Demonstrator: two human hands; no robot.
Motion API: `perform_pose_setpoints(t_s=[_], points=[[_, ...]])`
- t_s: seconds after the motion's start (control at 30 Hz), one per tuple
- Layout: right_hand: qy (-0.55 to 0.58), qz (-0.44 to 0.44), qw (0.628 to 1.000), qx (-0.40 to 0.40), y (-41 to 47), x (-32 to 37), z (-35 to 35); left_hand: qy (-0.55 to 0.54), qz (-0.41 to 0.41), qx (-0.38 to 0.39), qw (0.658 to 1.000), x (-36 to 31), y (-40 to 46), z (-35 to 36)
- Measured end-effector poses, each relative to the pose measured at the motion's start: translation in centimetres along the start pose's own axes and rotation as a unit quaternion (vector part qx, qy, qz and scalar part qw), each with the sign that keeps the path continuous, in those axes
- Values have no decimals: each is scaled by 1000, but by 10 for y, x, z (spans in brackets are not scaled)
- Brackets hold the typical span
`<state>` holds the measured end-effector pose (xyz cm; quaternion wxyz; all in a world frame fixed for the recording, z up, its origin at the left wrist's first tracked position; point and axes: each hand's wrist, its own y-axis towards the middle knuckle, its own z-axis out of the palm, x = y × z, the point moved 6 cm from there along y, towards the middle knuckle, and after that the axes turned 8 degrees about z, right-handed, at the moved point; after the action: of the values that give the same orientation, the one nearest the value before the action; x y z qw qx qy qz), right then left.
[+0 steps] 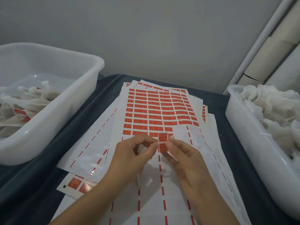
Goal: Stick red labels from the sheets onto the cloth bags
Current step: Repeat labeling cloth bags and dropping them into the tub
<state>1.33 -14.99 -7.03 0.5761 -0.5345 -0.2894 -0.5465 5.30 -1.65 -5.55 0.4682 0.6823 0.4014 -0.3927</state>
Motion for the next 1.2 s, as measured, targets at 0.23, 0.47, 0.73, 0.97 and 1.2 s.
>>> perform_pose_setpoints(t_s=[0.23, 0.47, 0.73, 0.97, 1.2], points=[[-22, -22, 999, -27, 1, 1, -2, -2, 0, 8, 1000, -1, 0, 1], [-77, -69, 993, -52, 0, 6, -4, -22, -18, 13, 1000, -2, -1, 2], [-109, -110, 986, -63, 0, 9, -6, -24, -17, 18, 999, -5, 0, 2], [-137, -159, 975, -75, -6, 17, -2, -65, -68, 21, 995, 0, -1, 2], [-103, -103, 983, -112, -3, 23, -19, -147, -141, 6, 979, 8, -1, 0]])
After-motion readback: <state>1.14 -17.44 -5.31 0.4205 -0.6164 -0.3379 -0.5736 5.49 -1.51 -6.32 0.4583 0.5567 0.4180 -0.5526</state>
